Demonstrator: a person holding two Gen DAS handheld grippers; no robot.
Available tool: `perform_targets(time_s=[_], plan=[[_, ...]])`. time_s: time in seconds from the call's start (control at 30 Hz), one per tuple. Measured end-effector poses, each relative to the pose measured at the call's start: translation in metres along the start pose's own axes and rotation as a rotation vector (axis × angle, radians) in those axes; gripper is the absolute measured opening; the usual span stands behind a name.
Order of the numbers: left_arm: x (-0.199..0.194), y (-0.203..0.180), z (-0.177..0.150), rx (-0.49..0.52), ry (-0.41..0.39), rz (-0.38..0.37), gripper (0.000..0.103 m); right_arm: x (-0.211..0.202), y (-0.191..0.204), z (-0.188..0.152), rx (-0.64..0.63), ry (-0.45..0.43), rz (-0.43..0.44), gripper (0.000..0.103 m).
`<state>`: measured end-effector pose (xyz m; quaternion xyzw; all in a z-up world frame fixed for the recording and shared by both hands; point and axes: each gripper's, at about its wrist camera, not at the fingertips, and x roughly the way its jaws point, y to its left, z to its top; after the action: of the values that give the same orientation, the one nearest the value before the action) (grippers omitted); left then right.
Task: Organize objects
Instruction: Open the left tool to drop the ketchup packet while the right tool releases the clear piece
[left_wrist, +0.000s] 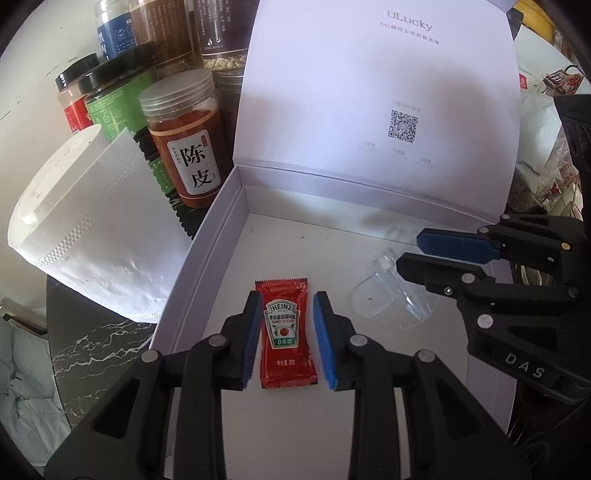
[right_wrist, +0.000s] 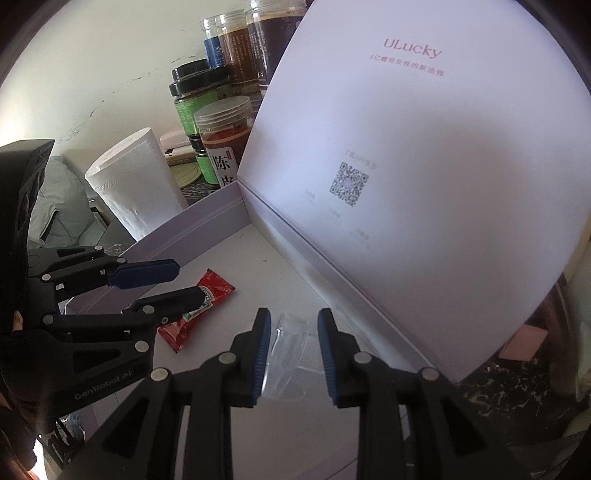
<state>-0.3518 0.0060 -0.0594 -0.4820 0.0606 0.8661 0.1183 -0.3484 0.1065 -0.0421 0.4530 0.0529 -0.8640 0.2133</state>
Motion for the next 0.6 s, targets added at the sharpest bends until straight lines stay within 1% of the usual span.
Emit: perform_targets(time_s=[0.1, 0.27, 0.4, 0.43, 0.53, 0.6], plan=[[-0.007, 0.003, 0.000, -0.016, -0.015, 0.022, 0.034, -0.012, 0.001, 0.001, 0.003, -0.026, -0.005, 0.034], [-0.026, 0.005, -0.002, -0.029, -0.055, 0.039, 0.040, -0.030, 0.004, 0.004, -0.005, -0.063, -0.019, 0.037], [-0.045, 0.005, -0.002, -0.035, -0.101, 0.062, 0.050, -0.045, 0.002, 0.005, 0.012, -0.099, -0.010, 0.041], [-0.049, 0.001, 0.000, -0.038, -0.109, 0.065, 0.052, -0.048, 0.003, 0.005, 0.017, -0.105, -0.007, 0.043], [-0.064, 0.004, 0.002, -0.040, -0.138, 0.067, 0.054, -0.056, 0.003, 0.005, 0.021, -0.114, -0.018, 0.048], [-0.072, -0.002, 0.012, -0.036, -0.155, 0.076, 0.056, -0.062, 0.003, 0.004, 0.019, -0.118, -0.032, 0.050]])
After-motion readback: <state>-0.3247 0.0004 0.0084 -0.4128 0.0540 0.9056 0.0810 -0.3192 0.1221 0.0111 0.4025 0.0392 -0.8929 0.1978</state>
